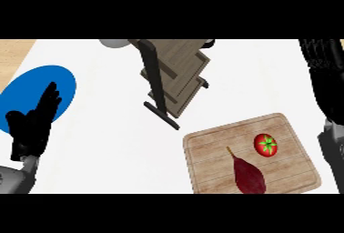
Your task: Pick the pear from the cutting board and place it in the tiered basket
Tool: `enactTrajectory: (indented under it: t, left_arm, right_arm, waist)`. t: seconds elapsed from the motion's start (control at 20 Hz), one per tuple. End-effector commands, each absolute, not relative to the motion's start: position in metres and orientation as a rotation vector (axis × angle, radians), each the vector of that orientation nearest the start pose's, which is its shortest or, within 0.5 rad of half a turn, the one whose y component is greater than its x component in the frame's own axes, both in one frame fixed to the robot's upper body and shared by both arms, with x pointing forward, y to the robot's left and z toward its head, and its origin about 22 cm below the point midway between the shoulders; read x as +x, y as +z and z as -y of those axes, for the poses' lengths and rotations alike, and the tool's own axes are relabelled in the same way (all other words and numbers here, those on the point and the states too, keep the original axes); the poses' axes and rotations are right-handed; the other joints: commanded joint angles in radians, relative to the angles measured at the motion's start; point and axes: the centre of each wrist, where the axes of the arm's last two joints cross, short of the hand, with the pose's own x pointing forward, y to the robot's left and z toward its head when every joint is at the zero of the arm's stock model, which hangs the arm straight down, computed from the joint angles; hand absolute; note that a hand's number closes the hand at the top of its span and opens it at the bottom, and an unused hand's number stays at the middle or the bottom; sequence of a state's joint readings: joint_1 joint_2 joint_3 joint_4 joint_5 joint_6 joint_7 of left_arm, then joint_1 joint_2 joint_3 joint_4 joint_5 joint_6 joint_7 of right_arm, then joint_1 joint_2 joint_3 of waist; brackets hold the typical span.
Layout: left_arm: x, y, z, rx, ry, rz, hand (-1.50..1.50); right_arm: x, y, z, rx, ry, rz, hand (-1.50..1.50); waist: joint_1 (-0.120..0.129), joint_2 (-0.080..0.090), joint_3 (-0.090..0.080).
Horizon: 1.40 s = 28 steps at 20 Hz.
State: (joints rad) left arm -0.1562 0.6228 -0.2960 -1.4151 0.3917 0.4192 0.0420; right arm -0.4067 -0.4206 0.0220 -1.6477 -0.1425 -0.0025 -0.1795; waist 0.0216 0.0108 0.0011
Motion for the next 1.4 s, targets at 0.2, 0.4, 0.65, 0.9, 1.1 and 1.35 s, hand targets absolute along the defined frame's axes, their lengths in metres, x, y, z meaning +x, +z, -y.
enactTrajectory:
  t: [0.2,0.4,0.65,0.9,1.1,1.35]
  left_arm:
    - [0.230,-0.027,-0.285,0.349,-0.054,1.345,0.00]
    - [0.217,-0.035,-0.270,0.275,0.003,1.299,0.00]
    - [0.198,-0.056,-0.244,0.277,0.011,1.290,0.00]
    - [0.210,-0.054,-0.239,0.267,0.003,1.292,0.00]
    - [0.213,-0.047,-0.250,0.267,0.002,1.295,0.00]
    - [0.203,-0.060,-0.248,0.236,-0.016,1.295,0.00]
  right_arm:
    - [0.308,0.101,0.321,-0.060,0.125,1.861,1.50]
    - [0.271,0.029,0.379,-0.447,-0.324,1.403,-1.50]
    - [0.218,0.015,0.377,-0.337,-0.452,1.503,-1.50]
    - [0.212,0.079,0.350,-0.289,-0.136,1.400,-1.50]
    - [0.209,0.102,0.370,-0.249,0.199,1.168,-1.50]
    - [0.213,0.138,0.334,-0.346,0.508,1.068,-1.50]
  waist:
    - [-0.025,-0.005,-0.001]
    - [-0.059,0.003,-0.001]
    - [-0.048,-0.016,-0.001]
    - [-0.042,-0.016,-0.004]
    - [-0.037,-0.016,-0.005]
    - [-0.015,-0.013,-0.005]
